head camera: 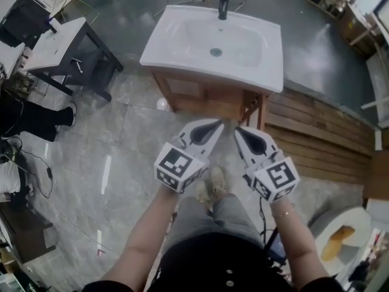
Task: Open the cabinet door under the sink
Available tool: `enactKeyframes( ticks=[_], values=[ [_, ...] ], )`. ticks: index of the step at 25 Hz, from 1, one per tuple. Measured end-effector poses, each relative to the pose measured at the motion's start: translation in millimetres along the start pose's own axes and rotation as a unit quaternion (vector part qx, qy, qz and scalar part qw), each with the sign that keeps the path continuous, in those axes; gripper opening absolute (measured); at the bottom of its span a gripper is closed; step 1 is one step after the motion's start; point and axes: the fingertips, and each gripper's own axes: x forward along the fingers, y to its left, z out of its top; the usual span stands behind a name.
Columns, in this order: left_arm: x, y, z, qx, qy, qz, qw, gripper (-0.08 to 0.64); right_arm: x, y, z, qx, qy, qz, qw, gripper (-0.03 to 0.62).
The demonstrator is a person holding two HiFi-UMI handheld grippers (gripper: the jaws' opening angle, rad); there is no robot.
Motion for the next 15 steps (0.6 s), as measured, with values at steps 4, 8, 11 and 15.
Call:
enactKeyframes(
  ticks=[4, 8, 11, 15],
  values=[
    [-14.3, -0.3, 17.4, -0.012, -0.012, 0.014, 0.9998, 0.008, -4.2, 9.6, 19.4, -0.006, -0.011, 0.003, 1.000, 0.008],
    [-21.8, -3.1, 26.6, -0.013, -0.011, 0.018, 0.9997, 0.008, -4.3, 8.8, 37.5, -0.011, -0.027, 0.001, 1.000, 0.008],
    [-25.7, -7.0, 31.5, -0.021, -0.019, 0.017, 0.9994, 0.008, -6.3, 7.9, 47.2, -0.020, -0.035, -0.004, 0.999, 0.008],
    [-26.8, -8.5, 36.4, -0.020, -0.022, 0.017, 0.9994, 0.008, -4.9, 8.8, 54.6, -0.042, -0.037, -0.005, 0.998, 0.008]
  ],
)
